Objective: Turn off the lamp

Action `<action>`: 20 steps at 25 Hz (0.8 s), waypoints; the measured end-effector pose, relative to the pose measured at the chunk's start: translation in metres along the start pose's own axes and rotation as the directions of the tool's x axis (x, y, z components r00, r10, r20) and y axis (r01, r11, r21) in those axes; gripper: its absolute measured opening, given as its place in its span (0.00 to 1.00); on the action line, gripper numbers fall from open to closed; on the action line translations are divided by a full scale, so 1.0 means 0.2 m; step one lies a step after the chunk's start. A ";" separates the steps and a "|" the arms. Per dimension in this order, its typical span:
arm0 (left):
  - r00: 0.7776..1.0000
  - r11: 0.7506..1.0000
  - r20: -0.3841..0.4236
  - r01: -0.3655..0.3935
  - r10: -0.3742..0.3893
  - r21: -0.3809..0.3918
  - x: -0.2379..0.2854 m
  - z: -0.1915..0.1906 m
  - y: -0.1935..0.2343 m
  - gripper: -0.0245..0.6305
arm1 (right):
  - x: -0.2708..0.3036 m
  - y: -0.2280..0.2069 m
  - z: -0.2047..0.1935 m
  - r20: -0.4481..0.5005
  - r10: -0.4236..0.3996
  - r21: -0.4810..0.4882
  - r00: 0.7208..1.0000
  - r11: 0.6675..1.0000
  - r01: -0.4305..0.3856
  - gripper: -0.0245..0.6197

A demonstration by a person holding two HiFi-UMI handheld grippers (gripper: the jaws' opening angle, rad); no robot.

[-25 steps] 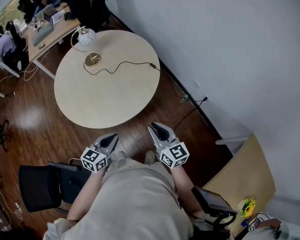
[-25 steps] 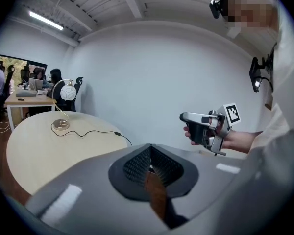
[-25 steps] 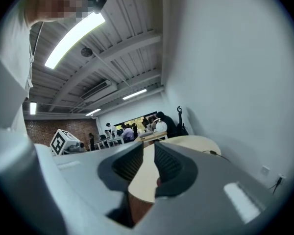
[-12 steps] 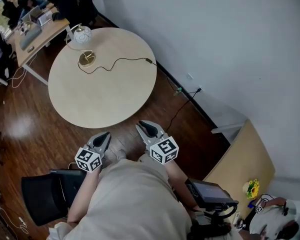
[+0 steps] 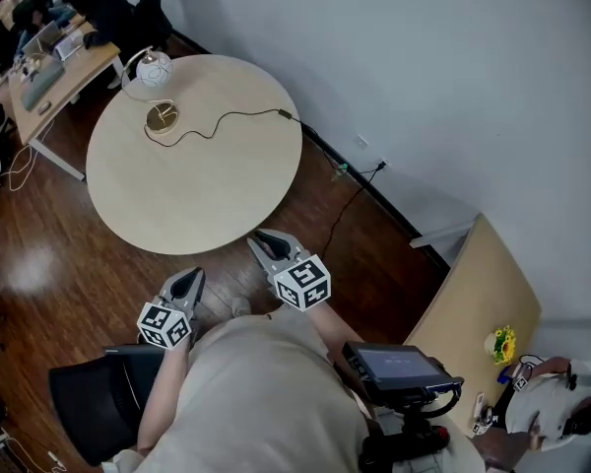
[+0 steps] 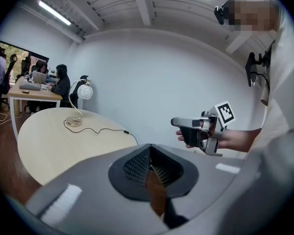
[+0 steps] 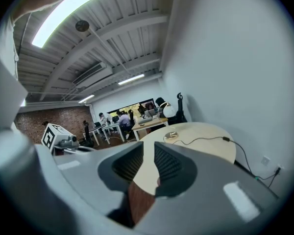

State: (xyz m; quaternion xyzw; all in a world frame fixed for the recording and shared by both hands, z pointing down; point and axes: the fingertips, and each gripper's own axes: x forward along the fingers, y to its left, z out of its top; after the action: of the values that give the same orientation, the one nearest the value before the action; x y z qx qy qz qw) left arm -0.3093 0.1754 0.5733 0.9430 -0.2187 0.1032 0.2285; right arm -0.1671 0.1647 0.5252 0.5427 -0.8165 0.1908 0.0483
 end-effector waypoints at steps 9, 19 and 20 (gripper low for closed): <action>0.999 0.999 -0.022 0.046 -0.046 -0.002 -0.05 -0.02 -0.03 0.04 | 0.01 0.15 0.03 -0.006 -0.054 -0.177 0.999 0.983 0.052 0.14; 0.996 0.997 -0.050 0.078 -0.078 -0.011 0.00 0.07 0.02 0.04 | 0.02 0.12 0.05 0.023 -0.135 -0.177 0.991 0.975 0.137 0.14; 0.996 0.997 -0.048 0.081 -0.081 -0.008 0.01 0.09 0.03 0.04 | 0.01 0.12 0.04 0.024 -0.141 -0.178 0.990 0.974 0.143 0.14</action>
State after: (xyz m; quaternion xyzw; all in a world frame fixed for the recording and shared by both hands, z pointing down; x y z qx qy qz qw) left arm -0.3091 0.1625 0.5603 0.9476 -0.1750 0.1160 0.2407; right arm -0.1892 0.1671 0.5115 0.5941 -0.7898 0.1096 0.1057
